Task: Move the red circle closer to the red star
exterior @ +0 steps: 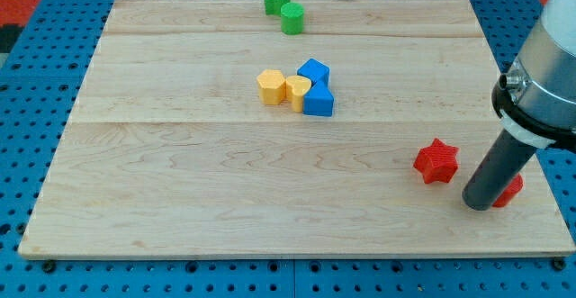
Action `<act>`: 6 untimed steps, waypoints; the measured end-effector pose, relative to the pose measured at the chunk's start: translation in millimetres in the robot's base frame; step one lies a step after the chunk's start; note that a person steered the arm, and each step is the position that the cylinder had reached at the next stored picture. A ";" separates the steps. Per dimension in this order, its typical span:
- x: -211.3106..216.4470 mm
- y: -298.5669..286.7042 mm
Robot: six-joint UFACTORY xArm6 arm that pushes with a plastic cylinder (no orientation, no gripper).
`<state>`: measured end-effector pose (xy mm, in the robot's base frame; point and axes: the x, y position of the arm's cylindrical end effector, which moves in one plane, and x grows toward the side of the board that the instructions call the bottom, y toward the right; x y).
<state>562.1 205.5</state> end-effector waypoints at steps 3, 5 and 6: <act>34.7 67.8; -24.0 24.0; -34.2 5.5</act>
